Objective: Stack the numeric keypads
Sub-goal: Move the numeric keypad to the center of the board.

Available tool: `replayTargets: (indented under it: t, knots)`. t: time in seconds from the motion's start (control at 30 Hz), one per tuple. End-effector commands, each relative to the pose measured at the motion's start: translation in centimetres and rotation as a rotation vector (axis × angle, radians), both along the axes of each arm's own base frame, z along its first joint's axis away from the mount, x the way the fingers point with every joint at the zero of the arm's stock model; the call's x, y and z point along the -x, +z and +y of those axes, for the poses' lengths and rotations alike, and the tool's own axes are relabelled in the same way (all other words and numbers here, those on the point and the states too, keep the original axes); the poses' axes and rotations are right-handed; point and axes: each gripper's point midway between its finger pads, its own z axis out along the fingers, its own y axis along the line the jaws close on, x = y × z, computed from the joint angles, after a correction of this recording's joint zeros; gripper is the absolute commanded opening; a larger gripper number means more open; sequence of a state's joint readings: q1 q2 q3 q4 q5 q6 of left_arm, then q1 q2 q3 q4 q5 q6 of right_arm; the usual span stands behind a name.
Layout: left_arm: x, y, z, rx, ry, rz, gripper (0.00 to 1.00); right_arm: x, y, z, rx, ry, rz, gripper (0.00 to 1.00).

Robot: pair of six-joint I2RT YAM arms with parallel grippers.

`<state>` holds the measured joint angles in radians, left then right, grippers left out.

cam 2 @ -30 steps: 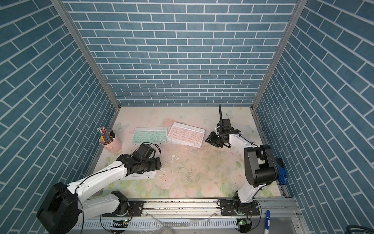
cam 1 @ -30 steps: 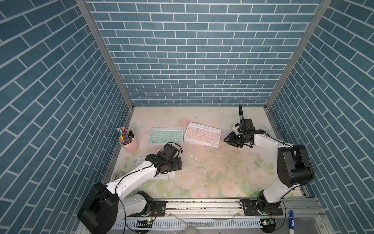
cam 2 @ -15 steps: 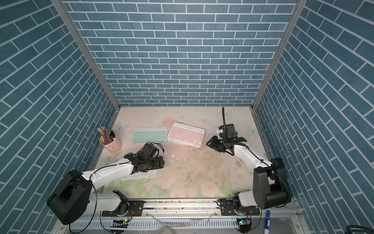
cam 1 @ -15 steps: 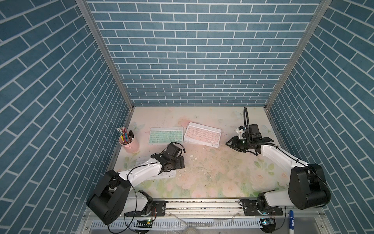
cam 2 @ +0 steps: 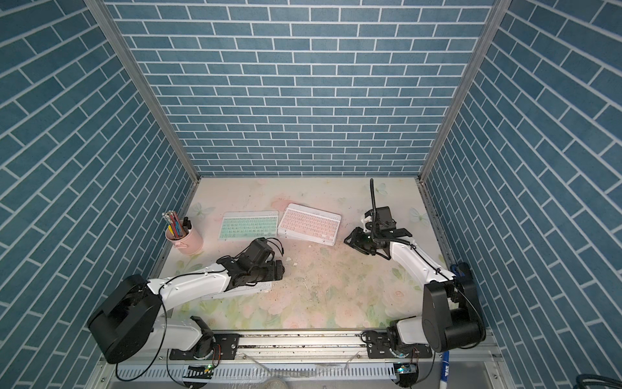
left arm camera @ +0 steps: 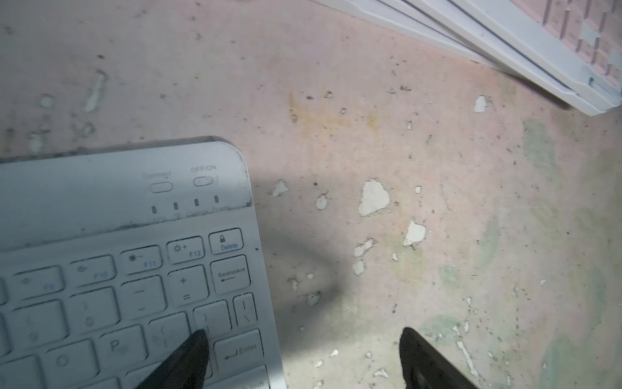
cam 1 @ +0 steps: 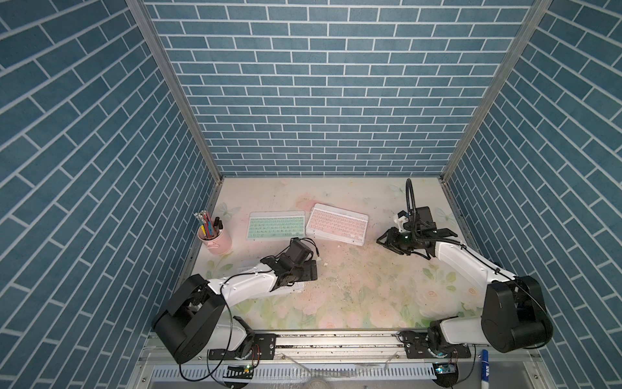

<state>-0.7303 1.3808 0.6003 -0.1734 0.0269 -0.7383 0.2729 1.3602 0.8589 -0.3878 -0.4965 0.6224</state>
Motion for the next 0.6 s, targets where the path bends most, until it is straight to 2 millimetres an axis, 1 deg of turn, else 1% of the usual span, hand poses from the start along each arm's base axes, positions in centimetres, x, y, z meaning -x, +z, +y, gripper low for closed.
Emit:
replayTargets:
  t: [0.0, 0.1, 0.23, 0.27, 0.37, 0.4, 0.47, 0.5, 0.57]
  knots:
    - [3.5, -2.7, -1.4, 0.015, -0.032, 0.158, 0.89, 0.4, 1.7, -0.1, 0.006, 0.010, -0.033, 0.39]
    - [4.0, -2.4, -3.9, 0.036, -0.069, 0.154, 0.89, 1.1, 2.2, -0.3, 0.006, 0.010, -0.036, 0.39]
    - [4.7, -1.8, -7.9, 0.091, -0.114, 0.147, 0.89, 2.0, 2.7, -0.8, 0.014, 0.001, -0.042, 0.39]
    - [5.0, -2.0, -8.7, 0.100, -0.122, 0.151, 0.89, 2.2, 2.8, -1.0, 0.018, -0.003, -0.044, 0.39]
    - [5.4, -1.2, -11.9, 0.150, -0.153, 0.140, 0.89, 2.8, 2.9, -1.3, 0.023, -0.007, -0.044, 0.39]
    - [5.6, -1.1, -12.5, 0.153, -0.158, 0.138, 0.88, 2.9, 2.8, -1.3, 0.025, -0.008, -0.043, 0.39]
    - [5.6, -0.3, -13.5, 0.170, -0.170, 0.126, 0.86, 3.3, 2.6, -1.5, 0.030, -0.011, -0.040, 0.39]
    - [5.4, 0.2, -13.5, 0.177, -0.166, 0.118, 0.86, 3.4, 2.4, -1.6, 0.036, -0.014, -0.038, 0.39]
    - [4.8, 2.0, -12.8, 0.167, -0.155, 0.071, 0.86, 3.9, 1.8, -1.8, 0.043, -0.017, -0.027, 0.39]
